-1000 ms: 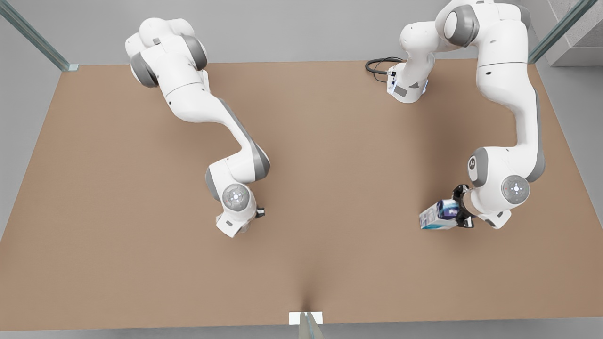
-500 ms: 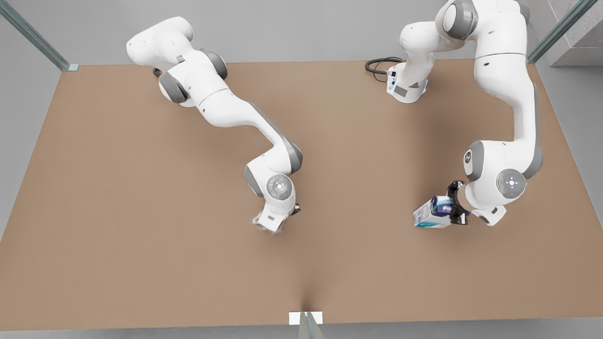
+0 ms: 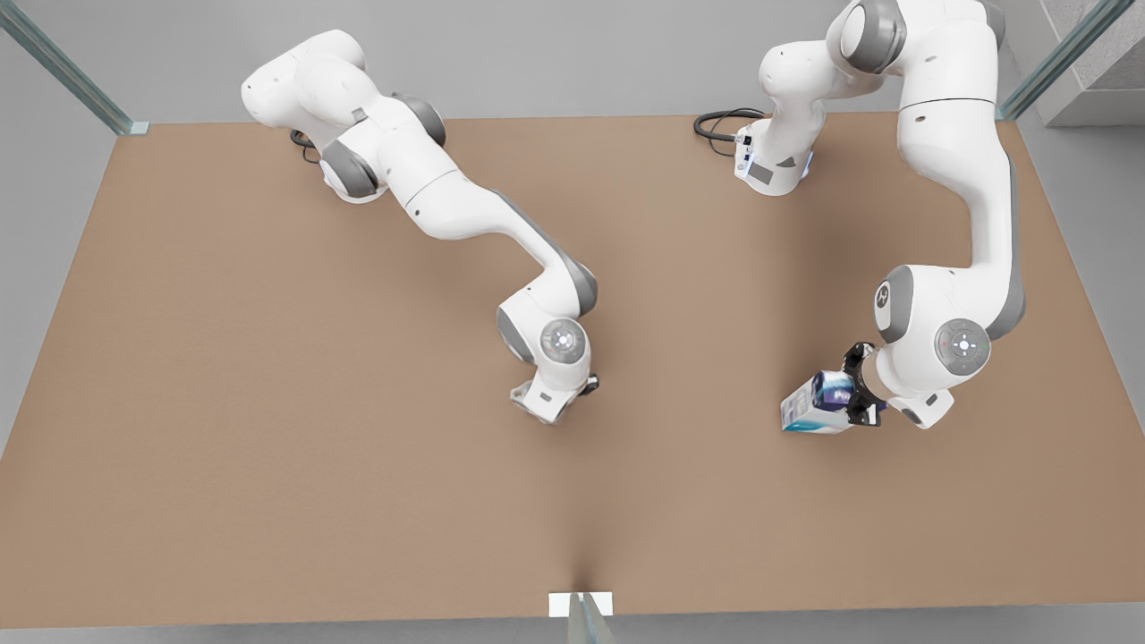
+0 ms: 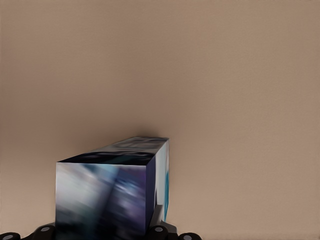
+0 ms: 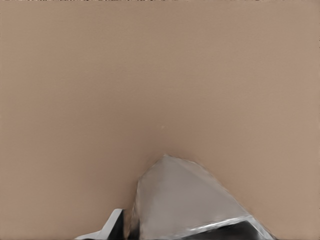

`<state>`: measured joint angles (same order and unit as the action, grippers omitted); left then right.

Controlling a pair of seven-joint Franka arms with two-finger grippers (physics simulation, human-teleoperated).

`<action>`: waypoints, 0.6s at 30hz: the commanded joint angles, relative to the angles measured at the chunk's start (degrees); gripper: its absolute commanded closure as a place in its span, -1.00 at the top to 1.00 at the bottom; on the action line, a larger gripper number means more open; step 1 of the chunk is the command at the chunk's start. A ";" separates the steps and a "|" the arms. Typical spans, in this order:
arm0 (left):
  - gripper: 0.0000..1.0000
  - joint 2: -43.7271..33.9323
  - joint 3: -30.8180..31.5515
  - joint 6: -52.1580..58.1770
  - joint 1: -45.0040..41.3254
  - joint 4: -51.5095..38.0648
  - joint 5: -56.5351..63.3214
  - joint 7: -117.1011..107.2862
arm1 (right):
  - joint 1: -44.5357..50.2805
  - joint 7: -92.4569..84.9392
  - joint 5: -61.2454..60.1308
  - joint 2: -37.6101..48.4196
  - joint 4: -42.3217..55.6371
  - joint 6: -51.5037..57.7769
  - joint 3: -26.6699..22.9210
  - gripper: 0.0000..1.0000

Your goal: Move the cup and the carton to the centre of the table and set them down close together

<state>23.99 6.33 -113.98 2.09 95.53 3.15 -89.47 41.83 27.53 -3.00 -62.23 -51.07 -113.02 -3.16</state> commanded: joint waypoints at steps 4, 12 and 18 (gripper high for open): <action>0.10 0.00 0.00 -0.02 -0.06 0.01 -0.07 0.00 | 0.00 -0.46 0.01 0.01 0.09 -0.80 0.00 1.00; 0.09 -0.18 0.00 0.42 -0.06 0.01 0.01 0.00 | 0.00 -0.19 -2.27 0.01 0.00 -3.70 0.00 1.00; 0.09 -0.44 1.41 1.21 -0.15 -0.08 0.01 0.09 | -0.09 -0.37 -2.19 0.01 0.00 -3.70 -0.09 1.00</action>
<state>23.55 7.82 -112.70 1.93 95.44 3.18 -89.43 41.78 27.19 -5.19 -62.23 -51.07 -116.72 -3.25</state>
